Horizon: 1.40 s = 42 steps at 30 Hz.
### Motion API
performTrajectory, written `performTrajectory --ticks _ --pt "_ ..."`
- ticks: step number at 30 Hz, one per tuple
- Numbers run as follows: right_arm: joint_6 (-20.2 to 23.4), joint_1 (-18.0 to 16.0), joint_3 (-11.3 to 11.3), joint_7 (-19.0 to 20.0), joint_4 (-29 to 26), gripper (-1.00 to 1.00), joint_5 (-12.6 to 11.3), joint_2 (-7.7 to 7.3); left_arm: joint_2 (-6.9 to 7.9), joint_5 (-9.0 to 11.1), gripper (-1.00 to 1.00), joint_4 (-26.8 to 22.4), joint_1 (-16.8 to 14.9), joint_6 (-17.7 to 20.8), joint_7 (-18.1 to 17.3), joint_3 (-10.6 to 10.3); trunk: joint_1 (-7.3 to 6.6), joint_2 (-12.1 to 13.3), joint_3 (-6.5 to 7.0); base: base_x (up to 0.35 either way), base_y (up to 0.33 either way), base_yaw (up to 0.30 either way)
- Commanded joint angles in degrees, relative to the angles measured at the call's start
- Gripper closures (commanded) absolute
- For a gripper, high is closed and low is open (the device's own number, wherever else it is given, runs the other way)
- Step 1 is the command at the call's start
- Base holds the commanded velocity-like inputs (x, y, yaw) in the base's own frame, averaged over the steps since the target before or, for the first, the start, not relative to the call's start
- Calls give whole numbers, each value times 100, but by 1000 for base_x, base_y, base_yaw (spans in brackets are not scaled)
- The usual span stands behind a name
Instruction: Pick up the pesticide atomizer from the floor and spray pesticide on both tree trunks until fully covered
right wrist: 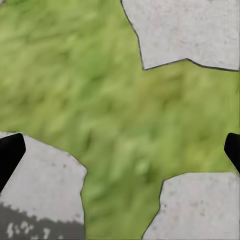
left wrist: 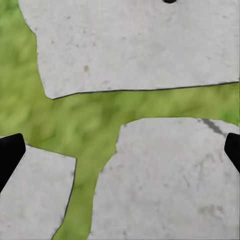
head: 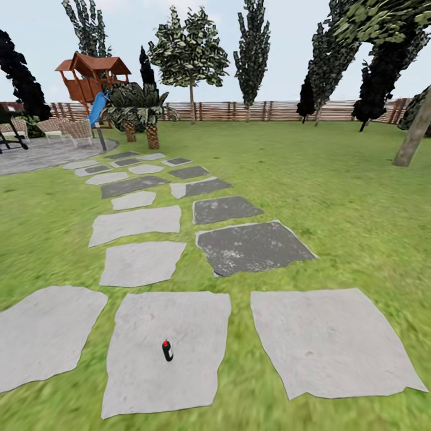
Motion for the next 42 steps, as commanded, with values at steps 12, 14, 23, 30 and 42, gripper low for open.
performTrajectory --ticks 12,14,23,30,42 --pt "-10 -3 13 -31 5 -100 16 -7 0 7 -100 6 -3 -19 24 -5 2 -2 -5 286 -1 2" --pt "-15 -3 12 -30 5 -100 14 -7 0 7 -100 5 -3 -19 27 -5 2 -2 -5 148 0 0" --pt "-20 -3 7 -40 13 -100 12 -7 -1 7 -100 3 -6 -6 44 18 2 -2 -5 28 0 0" --pt "-4 -186 -22 -46 -556 -100 1 -36 123 228 -100 -302 -1082 275 -23 571 2 -2 -5 0 0 0" --pt "1601 -2632 -9 -103 -937 -100 -2 -77 113 233 -100 -376 -2172 1108 -29 562 2 -2 -5 23 -14 0"
